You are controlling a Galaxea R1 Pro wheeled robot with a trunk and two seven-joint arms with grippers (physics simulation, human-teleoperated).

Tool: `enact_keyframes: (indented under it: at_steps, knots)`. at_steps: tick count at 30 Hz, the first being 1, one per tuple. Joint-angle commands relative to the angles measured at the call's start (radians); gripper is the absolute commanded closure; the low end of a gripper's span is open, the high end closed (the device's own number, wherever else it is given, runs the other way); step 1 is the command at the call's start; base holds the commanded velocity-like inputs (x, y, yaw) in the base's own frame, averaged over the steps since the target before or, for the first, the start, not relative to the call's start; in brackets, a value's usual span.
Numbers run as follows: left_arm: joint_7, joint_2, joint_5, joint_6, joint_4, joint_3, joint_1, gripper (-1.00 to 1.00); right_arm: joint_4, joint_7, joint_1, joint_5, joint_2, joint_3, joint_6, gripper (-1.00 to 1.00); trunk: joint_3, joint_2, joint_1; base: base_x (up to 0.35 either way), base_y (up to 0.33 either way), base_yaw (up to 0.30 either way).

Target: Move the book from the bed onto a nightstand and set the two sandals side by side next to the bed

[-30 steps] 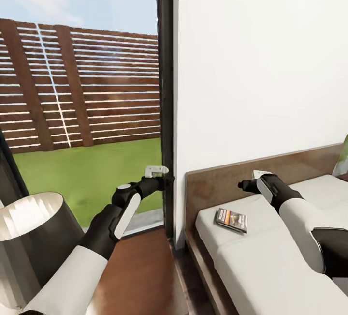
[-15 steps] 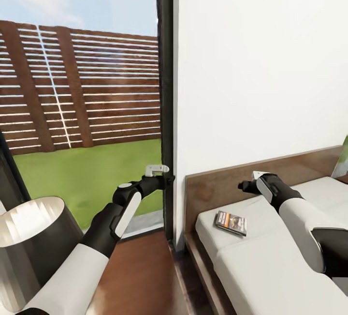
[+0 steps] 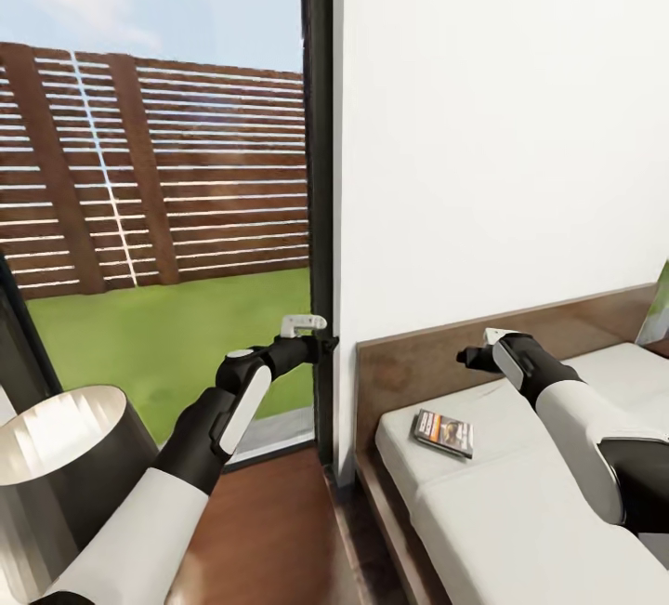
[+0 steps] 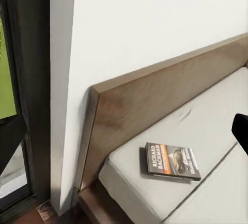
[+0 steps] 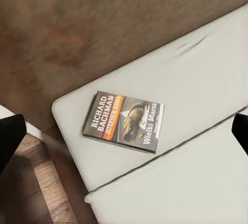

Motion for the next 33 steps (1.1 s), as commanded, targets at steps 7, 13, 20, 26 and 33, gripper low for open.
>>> enact_keyframes:
  at_steps: [7, 13, 20, 26, 33]
  knots:
    - [-0.002, 0.0, -0.001, 0.006, -0.001, 0.0, -0.001, -1.0, -0.003, -0.003, 0.0, -0.009, -0.001, 0.006, 0.007, -1.0, 0.021, 0.049, -0.027, 0.0, 0.0, 0.0]
    - [-0.002, 0.0, -0.001, 0.006, -0.001, 0.0, -0.001, -1.0, -0.003, -0.002, 0.0, -0.01, -0.001, 0.006, 0.007, -1.0, 0.04, 0.091, -0.05, 0.0, 0.0, 0.0]
    - [-0.002, 0.0, -0.001, 0.007, -0.001, 0.0, -0.001, -1.0, -0.003, -0.002, 0.0, -0.01, -0.001, 0.005, 0.007, -1.0, 0.062, 0.14, -0.077, 0.0, 0.0, 0.0]
    - [-0.002, 0.0, -0.001, 0.007, -0.001, 0.0, -0.001, -1.0, -0.003, -0.002, -0.001, -0.011, -0.001, 0.005, 0.007, -1.0, 0.08, 0.182, -0.1, 0.0, 0.0, 0.0]
    - [-0.003, 0.0, -0.002, 0.007, -0.001, 0.0, -0.001, -1.0, -0.003, -0.002, -0.001, -0.012, -0.001, 0.006, 0.007, -1.0, 0.102, 0.231, -0.127, 0.0, 0.0, 0.0]
